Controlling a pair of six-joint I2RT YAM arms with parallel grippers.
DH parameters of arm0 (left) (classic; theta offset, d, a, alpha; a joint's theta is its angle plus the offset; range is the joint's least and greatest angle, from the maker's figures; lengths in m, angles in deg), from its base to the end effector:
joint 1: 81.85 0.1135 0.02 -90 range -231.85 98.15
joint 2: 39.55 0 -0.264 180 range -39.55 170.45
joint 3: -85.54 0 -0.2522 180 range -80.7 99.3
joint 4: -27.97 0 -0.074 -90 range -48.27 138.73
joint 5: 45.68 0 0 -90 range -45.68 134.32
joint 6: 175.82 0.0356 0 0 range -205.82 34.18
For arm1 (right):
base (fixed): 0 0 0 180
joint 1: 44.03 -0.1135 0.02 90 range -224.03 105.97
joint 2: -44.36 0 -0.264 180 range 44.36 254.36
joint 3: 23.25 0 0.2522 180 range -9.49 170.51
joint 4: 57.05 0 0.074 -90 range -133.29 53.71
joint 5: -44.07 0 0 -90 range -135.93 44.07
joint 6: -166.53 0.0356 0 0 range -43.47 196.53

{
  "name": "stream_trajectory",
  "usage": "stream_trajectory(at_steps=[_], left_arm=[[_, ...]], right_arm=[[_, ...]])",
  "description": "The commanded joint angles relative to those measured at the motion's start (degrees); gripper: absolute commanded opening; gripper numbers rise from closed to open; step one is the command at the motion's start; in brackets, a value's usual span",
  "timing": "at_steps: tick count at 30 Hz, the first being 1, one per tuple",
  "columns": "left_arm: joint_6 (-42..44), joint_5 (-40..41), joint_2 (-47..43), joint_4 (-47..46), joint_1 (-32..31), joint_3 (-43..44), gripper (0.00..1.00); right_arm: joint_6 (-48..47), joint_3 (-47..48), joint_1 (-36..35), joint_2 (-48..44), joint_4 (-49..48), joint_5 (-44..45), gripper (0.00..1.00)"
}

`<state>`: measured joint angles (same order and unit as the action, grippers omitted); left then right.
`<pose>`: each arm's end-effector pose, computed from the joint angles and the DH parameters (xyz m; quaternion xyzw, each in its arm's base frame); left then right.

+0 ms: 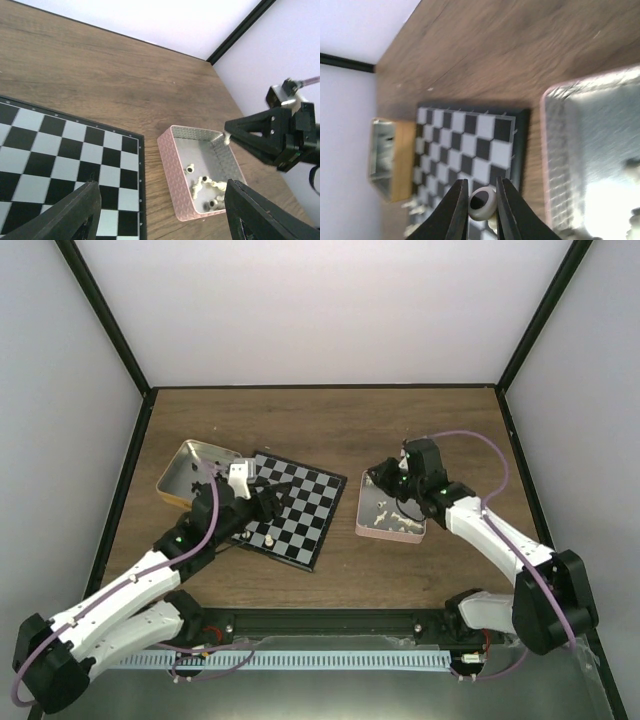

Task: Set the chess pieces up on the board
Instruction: Pick up the chess piece from the storage box, then place the chess piece on the chessboard.

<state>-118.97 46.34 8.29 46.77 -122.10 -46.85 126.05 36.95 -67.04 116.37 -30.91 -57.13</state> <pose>0.1524 -0.1274 0.2725 0.0402 0.8132 -0.3354 0.4739 0.2469 0.1124 0.2460 0.1634 0.8803 0.3290 0.3002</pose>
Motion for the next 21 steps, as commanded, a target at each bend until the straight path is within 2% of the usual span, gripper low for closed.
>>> stream_trajectory(at_steps=[1, 7, 12, 17, 21], left_arm=[[-5.75, -1.97, 2.05, -12.55, -0.85, -2.71, 0.69], [-11.47, -7.04, 5.10, -22.40, -2.72, -7.21, 0.69], [-15.11, -10.56, 9.74, -27.84, -3.62, -7.57, 0.66], [-14.34, -7.25, 13.37, -31.30, -6.20, -7.11, 0.63], [-14.07, -4.55, 14.74, -33.98, -7.03, -6.87, 0.54]], right_arm=[[19.62, -2.96, -2.94, -0.63, -11.48, -12.39, 0.15], [31.51, -2.39, -8.20, 1.77, -16.18, -15.38, 0.15], [41.74, -3.55, -11.71, 3.70, -22.24, -17.56, 0.15], [49.85, -3.65, -13.76, 6.09, -30.30, -21.99, 0.16], [53.36, -2.80, -14.79, 8.37, -34.30, -25.07, 0.17]])
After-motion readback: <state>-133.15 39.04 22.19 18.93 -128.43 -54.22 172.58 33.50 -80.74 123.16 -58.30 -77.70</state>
